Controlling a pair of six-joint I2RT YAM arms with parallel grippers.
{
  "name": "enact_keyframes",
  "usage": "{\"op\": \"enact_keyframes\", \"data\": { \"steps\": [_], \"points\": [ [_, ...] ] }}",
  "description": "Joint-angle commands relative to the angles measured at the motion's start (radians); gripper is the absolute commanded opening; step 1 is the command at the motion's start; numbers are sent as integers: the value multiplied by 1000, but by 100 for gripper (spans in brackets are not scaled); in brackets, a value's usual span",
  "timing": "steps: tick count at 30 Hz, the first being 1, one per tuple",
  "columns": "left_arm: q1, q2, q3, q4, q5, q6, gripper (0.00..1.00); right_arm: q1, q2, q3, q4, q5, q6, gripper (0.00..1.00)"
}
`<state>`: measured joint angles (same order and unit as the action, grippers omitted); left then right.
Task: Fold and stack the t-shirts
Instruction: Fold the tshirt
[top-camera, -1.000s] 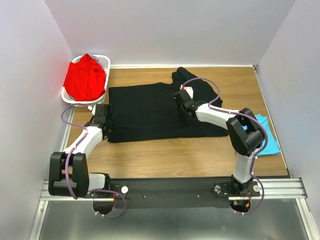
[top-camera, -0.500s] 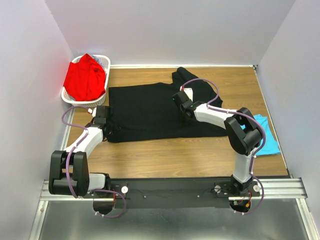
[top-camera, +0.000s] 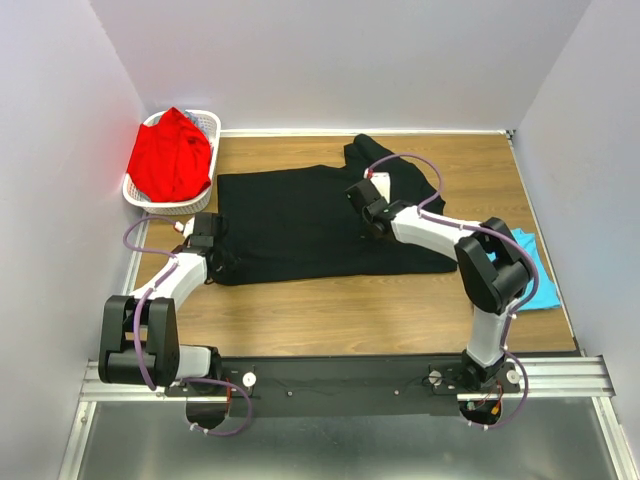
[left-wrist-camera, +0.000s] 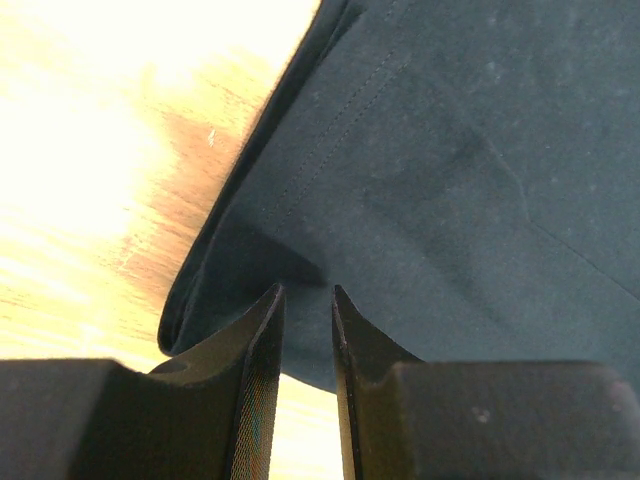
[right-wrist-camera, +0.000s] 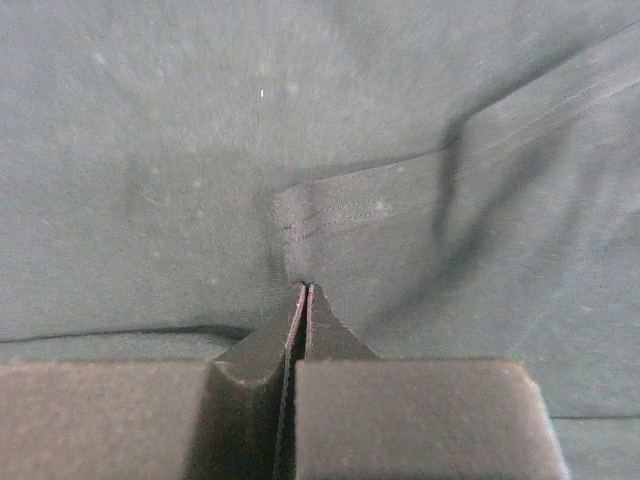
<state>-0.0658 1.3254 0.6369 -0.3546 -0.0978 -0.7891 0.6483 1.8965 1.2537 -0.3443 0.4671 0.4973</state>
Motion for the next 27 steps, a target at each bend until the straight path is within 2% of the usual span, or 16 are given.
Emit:
{"op": "enact_keyframes", "data": {
  "steps": [1,14,18,22,27],
  "points": [
    [-3,3,-17,-26,-34,-18,33,8,-69,3,-12,87,24,6],
    [-3,-6,-14,-32,-28,-13,32,7,-57,1,-12,96,37,7],
    [-3,-54,55,-78,-95,1,33,7,-63,9,-12,38,23,18],
    [-3,-66,165,-119,-178,11,45,10,-56,13,-10,-8,3,32],
    [-3,12,251,-135,-255,4,47,10,-47,4,-12,-22,7,36]
  ]
}}
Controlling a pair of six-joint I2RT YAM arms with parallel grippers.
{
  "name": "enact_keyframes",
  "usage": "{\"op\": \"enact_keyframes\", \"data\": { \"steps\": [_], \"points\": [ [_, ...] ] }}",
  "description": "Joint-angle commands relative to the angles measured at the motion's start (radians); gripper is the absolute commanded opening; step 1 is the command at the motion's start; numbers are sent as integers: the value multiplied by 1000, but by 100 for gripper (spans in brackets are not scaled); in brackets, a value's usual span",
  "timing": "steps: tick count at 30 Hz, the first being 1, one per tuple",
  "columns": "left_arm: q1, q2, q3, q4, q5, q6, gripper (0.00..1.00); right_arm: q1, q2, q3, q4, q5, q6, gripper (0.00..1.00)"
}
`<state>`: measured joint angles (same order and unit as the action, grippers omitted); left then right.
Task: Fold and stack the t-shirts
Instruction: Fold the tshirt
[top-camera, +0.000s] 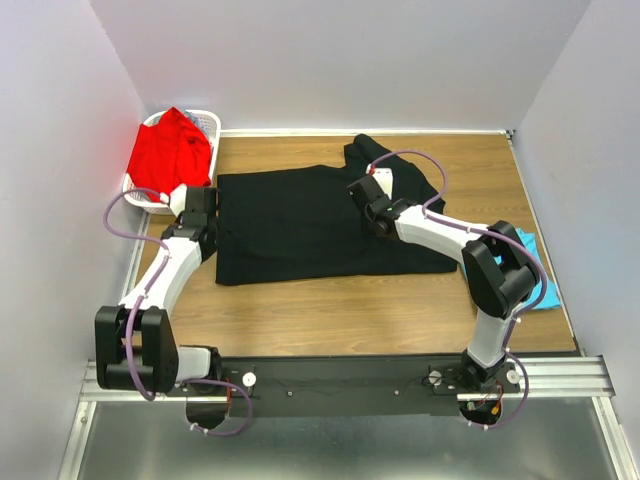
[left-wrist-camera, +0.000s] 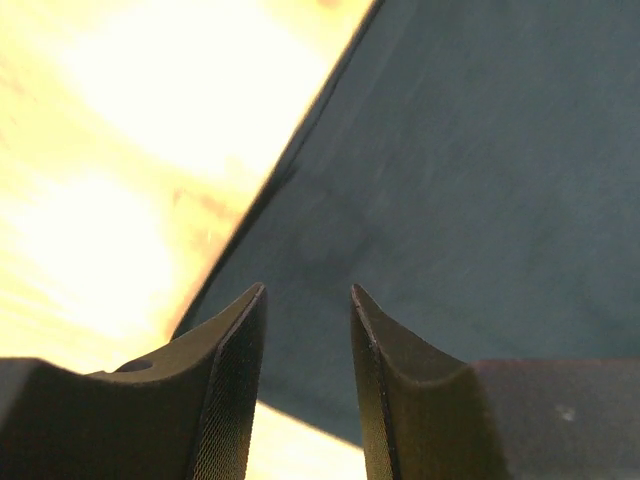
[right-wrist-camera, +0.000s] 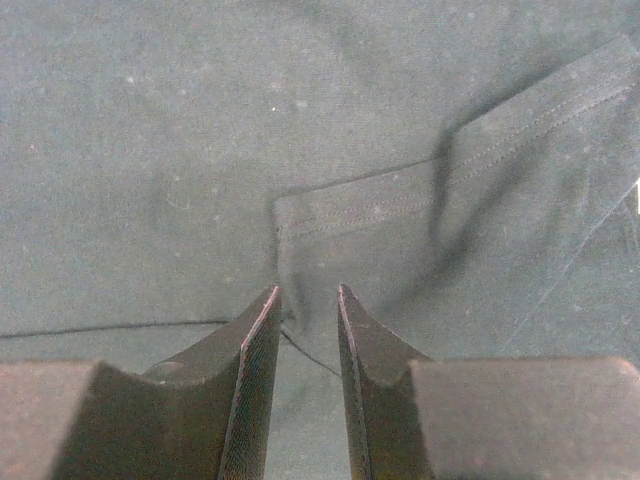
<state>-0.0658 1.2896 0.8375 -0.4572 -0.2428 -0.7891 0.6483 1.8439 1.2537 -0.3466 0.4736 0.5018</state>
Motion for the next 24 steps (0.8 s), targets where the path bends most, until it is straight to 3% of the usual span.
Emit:
{"op": "enact_keyframes", "data": {
  "steps": [1,13,24],
  "points": [
    [-3,65,57,-35,-113,-4,47,10,9,4,-8,-29,1,36],
    [-3,253,110,-23,-82,-73,46,10,29,-2,0,-29,-8,36],
    [-3,318,130,-8,-62,-81,45,10,32,-16,14,-39,-14,36]
  ]
}}
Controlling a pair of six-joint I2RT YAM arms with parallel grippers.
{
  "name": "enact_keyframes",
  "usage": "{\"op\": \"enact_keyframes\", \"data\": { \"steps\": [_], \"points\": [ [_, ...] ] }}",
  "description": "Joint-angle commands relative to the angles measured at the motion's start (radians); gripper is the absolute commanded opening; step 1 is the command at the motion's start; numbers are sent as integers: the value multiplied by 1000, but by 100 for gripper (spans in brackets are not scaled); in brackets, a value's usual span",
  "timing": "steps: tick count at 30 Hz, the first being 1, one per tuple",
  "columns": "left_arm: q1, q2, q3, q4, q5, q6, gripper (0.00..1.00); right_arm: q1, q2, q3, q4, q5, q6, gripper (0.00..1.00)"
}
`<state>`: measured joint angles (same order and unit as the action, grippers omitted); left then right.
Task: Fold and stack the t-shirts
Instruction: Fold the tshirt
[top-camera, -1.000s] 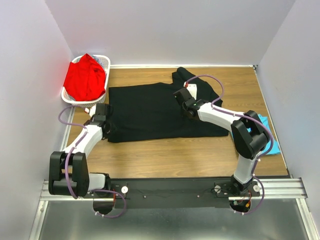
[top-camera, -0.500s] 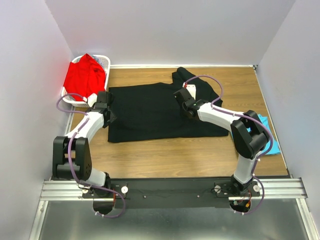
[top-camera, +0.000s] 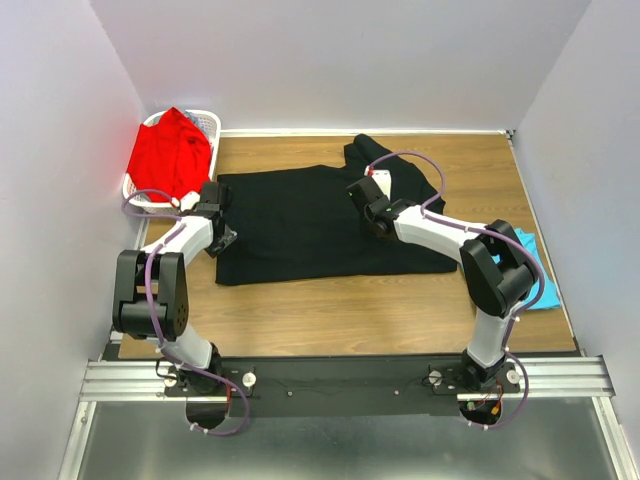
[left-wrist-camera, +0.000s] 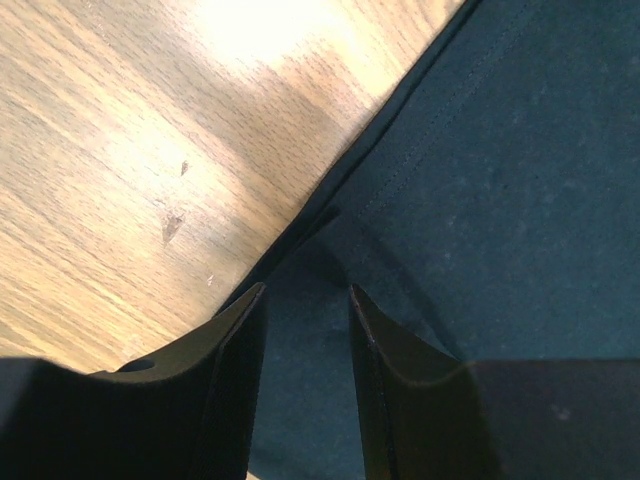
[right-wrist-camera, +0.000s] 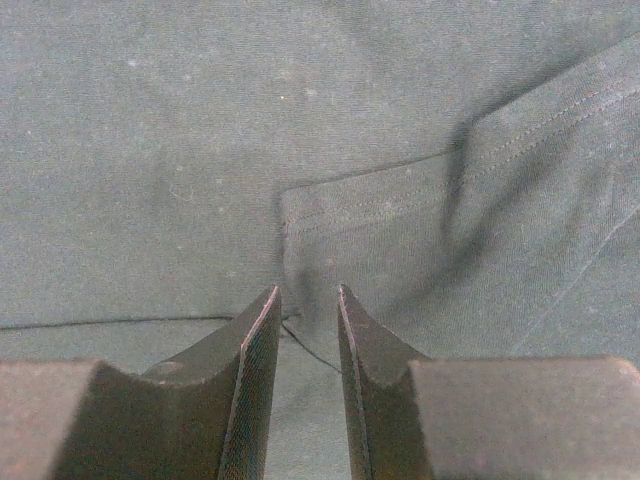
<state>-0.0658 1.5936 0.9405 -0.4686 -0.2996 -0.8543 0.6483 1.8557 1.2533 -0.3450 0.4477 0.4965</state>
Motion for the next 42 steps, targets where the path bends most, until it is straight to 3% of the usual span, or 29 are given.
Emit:
{"op": "enact_keyframes", "data": {
  "steps": [1,21,30,42],
  "points": [
    [-3,11,35,4,-4,-15,45,10,20,-15,12,-14,-9,36],
    [-6,112,103,-33,-47,-35,42,10,34,-17,20,-21,-13,36],
    [-8,80,96,-34,-47,-26,26,10,39,-17,21,-23,-15,36],
    [-8,23,70,-19,-29,-5,21,10,79,6,24,-30,-12,34]
  ]
}}
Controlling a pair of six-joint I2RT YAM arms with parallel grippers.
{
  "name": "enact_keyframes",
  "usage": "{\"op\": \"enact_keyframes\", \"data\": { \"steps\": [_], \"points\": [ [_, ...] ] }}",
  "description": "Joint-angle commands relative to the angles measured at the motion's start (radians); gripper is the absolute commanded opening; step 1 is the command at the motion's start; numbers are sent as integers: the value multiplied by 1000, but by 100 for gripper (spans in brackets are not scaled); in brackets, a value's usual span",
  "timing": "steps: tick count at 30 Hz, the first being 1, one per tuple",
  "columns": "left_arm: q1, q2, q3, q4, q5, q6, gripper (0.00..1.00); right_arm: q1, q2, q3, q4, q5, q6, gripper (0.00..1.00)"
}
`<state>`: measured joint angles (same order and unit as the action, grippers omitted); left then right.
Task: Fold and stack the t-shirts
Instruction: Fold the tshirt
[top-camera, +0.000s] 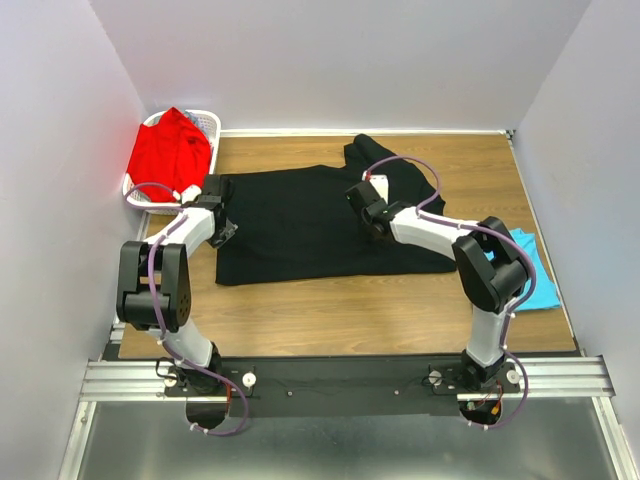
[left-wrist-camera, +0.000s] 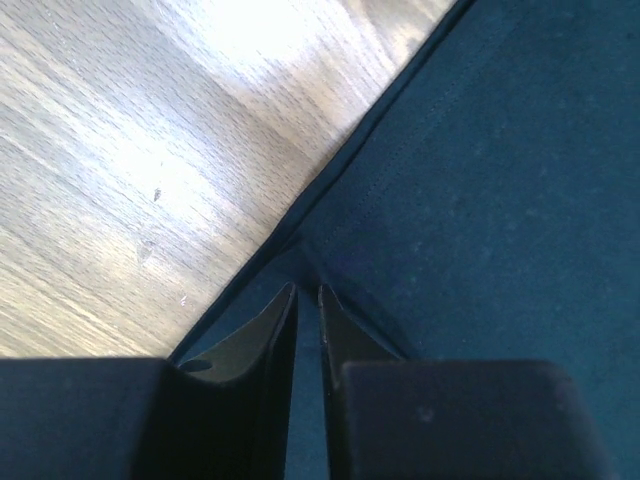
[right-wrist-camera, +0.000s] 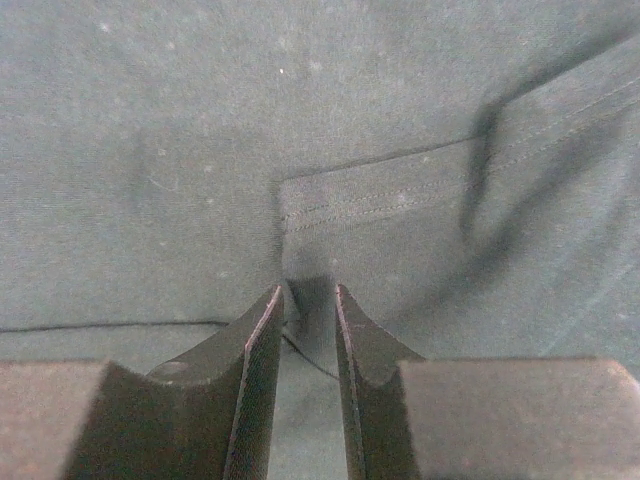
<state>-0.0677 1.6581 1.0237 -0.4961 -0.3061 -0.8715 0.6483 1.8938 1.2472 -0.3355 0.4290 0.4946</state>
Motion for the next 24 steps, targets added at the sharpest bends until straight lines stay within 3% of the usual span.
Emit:
{"op": "enact_keyframes", "data": {
  "steps": [1,6,14,24],
  "points": [
    [-6,-44,-16,10,-21,14,19,10,47,17,15,-10,-10,34],
    [-6,-54,-33,27,-8,17,12,10,77,40,16,-4,-11,34],
    [-6,-67,-40,30,-8,23,1,10,25,3,16,40,4,17],
    [-6,-78,-42,22,-11,25,0,8,-70,-55,16,73,16,9]
  ]
}}
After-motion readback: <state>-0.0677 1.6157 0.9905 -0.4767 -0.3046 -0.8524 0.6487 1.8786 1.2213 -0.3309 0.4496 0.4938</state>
